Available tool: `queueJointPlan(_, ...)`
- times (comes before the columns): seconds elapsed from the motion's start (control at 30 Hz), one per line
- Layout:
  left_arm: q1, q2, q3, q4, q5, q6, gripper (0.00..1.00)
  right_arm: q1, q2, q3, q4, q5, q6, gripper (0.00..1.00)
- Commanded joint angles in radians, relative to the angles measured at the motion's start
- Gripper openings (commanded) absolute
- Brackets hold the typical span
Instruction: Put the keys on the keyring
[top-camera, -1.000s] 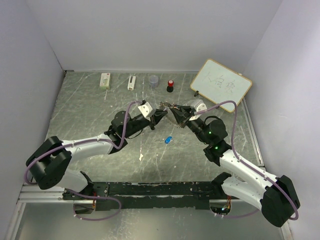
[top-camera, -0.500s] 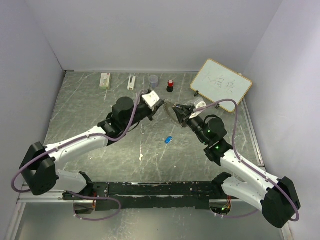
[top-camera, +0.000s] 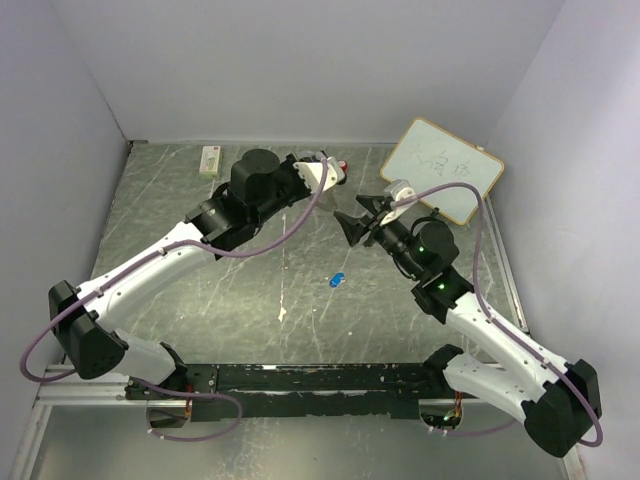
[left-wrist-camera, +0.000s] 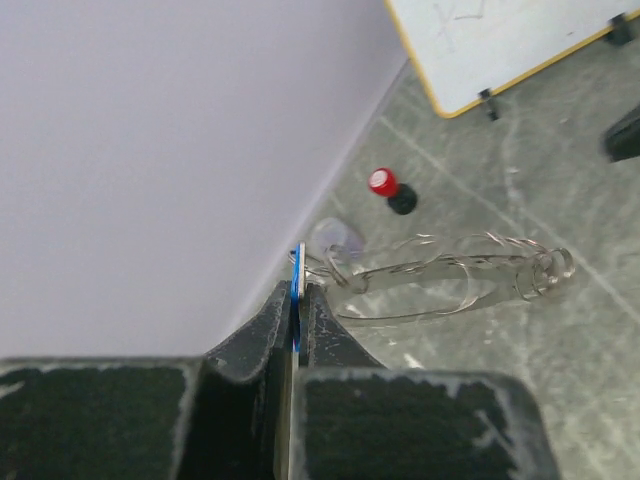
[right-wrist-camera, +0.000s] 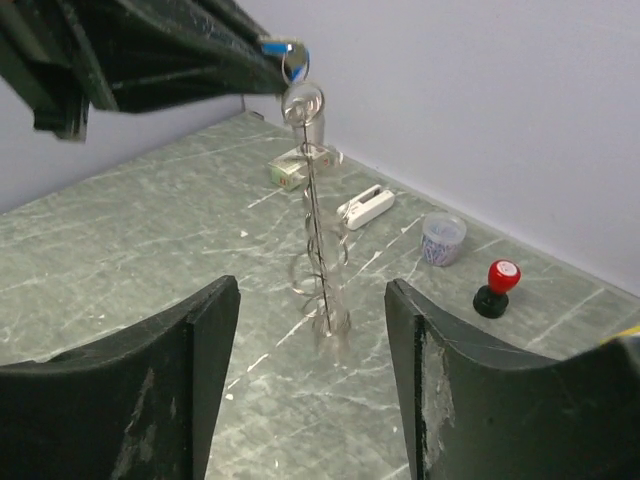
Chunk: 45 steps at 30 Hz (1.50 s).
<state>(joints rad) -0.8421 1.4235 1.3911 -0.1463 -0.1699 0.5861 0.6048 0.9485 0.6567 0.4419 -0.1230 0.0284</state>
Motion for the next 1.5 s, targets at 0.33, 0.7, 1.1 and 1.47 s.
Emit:
queueJointPlan(0.33,0.020,-0.069,0.148,-0.038,0.160,0.231,0.07,-0.009,-0.087,0.154,-0.224,0.151,-0.077,0.64)
queueJointPlan(0.7,0.050,-0.070,0.293,-0.225,0.389,0.169,0.07,-0.036,-0.042,0.337,-0.360,0.032,-0.156,0.66)
queueJointPlan(1.1,0.069,-0.117,0.290,-0.307,0.489,0.162,0.07,-0.036,-0.021,0.467,-0.391,-0.057,-0.160,0.57)
queueJointPlan(1.47,0.069,-0.157,0.273,-0.299,0.540,0.164,0.07,-0.036,-0.035,0.452,-0.359,-0.121,-0.248,0.58)
